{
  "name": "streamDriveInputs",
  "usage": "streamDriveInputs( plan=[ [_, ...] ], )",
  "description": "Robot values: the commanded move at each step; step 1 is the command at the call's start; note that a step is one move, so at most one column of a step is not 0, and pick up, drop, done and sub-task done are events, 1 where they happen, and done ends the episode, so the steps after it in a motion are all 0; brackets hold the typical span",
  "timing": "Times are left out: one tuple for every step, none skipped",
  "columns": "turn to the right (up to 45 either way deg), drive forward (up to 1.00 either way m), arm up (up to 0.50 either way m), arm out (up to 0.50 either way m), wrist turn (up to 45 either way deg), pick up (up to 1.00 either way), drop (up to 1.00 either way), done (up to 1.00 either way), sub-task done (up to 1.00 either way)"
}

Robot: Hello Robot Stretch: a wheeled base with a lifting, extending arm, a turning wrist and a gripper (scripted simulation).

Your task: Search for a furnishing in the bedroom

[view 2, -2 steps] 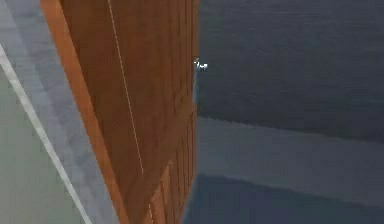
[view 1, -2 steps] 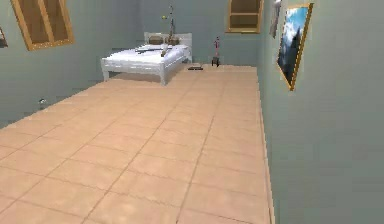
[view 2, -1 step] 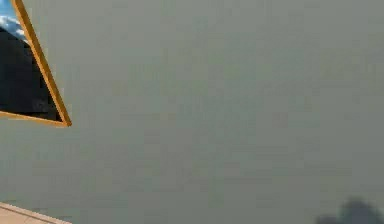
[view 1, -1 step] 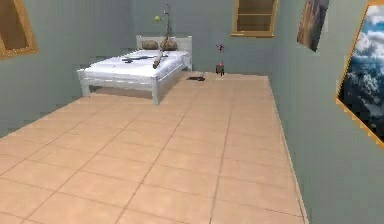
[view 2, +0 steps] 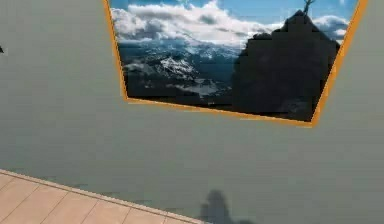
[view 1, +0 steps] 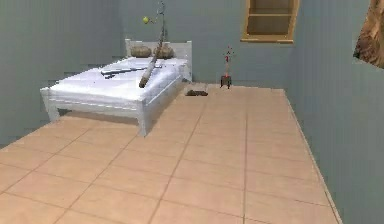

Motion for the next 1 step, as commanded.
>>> streamDriveInputs(
  plan=[
    [0.0, 1.00, 0.00, 0.00, 0.0, 0.00, 0.00, 0.00, 0.00]
  ],
)
